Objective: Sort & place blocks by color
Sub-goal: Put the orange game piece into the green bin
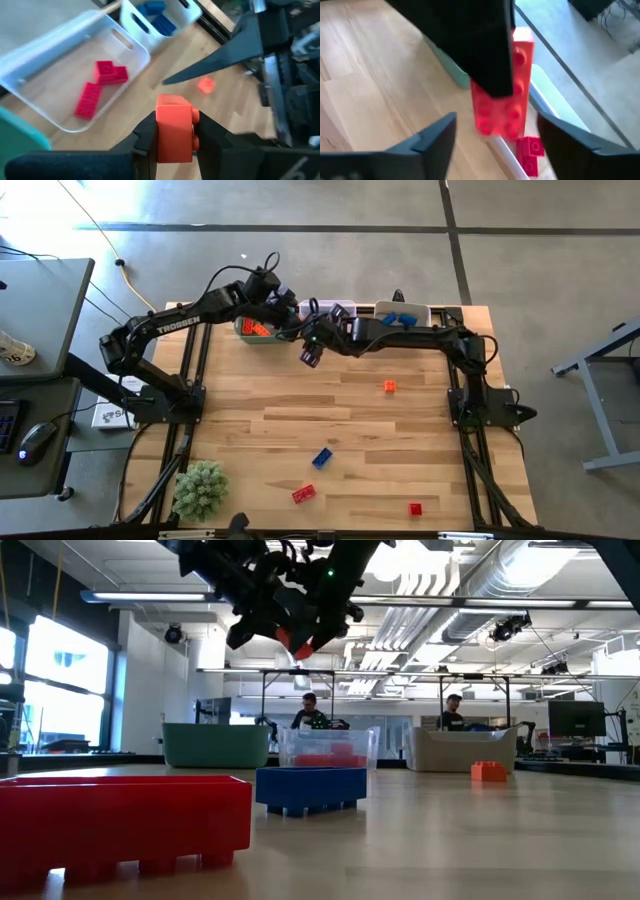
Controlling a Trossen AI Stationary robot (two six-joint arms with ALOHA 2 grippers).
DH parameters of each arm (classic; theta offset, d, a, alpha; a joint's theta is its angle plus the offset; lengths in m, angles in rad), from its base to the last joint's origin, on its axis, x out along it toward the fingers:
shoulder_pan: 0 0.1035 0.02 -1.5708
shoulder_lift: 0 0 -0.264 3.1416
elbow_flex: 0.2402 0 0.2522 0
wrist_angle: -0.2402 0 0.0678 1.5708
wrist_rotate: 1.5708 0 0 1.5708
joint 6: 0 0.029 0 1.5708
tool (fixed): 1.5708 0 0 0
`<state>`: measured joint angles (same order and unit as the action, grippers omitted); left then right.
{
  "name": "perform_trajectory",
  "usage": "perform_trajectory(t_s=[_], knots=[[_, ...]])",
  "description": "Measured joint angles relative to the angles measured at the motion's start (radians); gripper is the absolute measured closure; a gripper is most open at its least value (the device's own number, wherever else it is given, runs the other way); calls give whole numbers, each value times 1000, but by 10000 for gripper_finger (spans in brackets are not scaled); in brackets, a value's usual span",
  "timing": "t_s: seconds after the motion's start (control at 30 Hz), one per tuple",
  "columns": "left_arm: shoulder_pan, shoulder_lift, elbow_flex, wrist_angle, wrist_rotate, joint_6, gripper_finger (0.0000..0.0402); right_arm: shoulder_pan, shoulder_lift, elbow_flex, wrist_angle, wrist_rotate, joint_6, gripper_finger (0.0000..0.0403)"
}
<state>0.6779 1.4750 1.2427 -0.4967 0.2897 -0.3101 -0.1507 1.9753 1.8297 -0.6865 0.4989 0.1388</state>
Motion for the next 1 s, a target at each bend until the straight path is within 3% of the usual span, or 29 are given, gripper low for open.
perform_trajectory(t_s=[0.13,0.37,0.7,1.0], knots=[[27,2,-3,-20,-113,39,330,-2,-1,1,-25,-7,77,89],[90,8,-5,-140,-332,126,330,1,-5,5,-54,-75,132,86],[163,44,-3,-185,-406,142,330,1,-4,4,-68,-107,141,92],[180,167,-3,-192,-406,158,315,1,-3,3,-214,-392,260,92]])
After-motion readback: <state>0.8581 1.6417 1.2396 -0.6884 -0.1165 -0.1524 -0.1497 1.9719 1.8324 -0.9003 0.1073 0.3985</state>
